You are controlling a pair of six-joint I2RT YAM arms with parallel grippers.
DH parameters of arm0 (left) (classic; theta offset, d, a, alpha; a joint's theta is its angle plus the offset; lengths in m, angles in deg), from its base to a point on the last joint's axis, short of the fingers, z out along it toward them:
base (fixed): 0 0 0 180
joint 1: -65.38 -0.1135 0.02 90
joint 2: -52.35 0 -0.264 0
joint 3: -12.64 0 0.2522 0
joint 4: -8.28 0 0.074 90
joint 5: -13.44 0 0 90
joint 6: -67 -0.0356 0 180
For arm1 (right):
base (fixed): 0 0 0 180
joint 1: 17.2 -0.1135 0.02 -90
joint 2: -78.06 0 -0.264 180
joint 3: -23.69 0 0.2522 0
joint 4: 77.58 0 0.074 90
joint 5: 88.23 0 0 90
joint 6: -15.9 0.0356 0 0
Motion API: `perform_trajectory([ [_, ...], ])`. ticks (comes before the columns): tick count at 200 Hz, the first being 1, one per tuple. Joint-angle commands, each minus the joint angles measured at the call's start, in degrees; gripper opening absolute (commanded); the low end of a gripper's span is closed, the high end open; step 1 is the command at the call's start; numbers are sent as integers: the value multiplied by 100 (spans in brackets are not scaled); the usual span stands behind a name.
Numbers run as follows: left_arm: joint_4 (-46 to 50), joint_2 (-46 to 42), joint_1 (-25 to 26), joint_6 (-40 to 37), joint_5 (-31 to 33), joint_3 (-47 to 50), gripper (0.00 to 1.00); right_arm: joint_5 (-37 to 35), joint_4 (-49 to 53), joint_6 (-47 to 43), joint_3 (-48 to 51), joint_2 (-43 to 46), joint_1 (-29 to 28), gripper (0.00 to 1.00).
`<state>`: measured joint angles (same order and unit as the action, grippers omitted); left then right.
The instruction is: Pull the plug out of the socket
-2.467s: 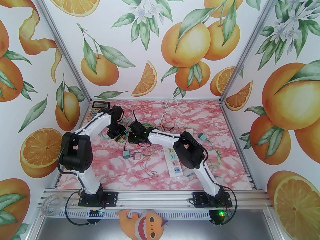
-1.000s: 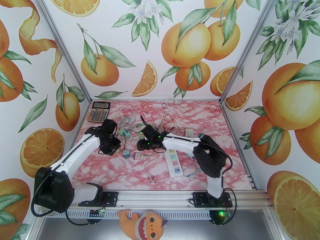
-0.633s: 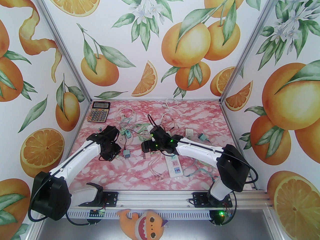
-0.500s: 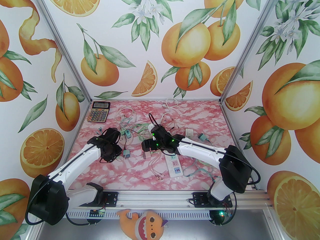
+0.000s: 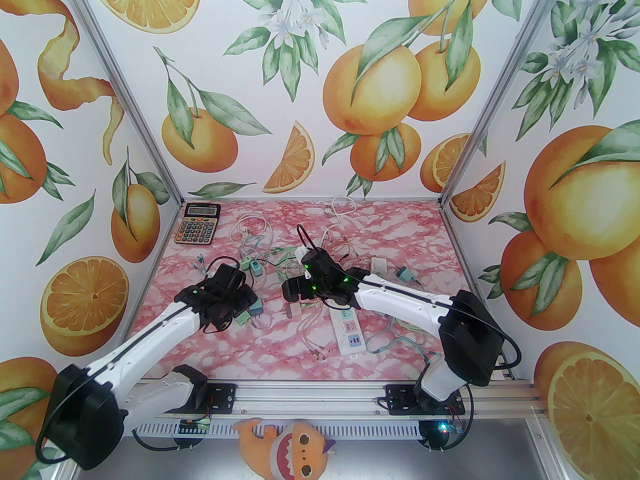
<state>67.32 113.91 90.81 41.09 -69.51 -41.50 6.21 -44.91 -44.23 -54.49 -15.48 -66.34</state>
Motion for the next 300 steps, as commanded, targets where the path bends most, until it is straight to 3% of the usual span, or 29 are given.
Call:
perform_trajectory([
  [1,433,-296,-37,-107,280,-413,100,-65,79,-127,-218,-42,34,84],
  [21,472,-347,-249,-320,254,-671,100,-102,93,-156,-259,-7,37,84],
  [39,129,-166,-753,-731,-154,-818,96,-106,135,-183,-337,-24,42,82],
  [59,-217,289,-1298,-1189,-613,-1068,83,-81,204,-179,-417,-29,44,74],
  [95,-792,1482,-2069,-1849,-1104,-1522,45,-84,227,-64,-413,25,35,61],
  [123,-1426,2379,-2393,-2154,-1462,-1699,36,-98,286,26,-446,-8,20,58],
  [177,-2063,3489,-2405,-2190,-2092,-1621,27,-88,555,-46,-1005,-548,-76,55],
  [237,-2467,3424,-1694,-1564,-2296,-960,26,-162,996,-495,-2057,-1539,-115,54],
  [267,-2615,3064,-1235,-1141,-2219,-729,26,-552,1266,-728,-2620,-2081,-113,52],
  [300,-2243,2797,-1287,-1351,-2013,-807,27,-735,1435,-918,-3040,-2501,14,50],
])
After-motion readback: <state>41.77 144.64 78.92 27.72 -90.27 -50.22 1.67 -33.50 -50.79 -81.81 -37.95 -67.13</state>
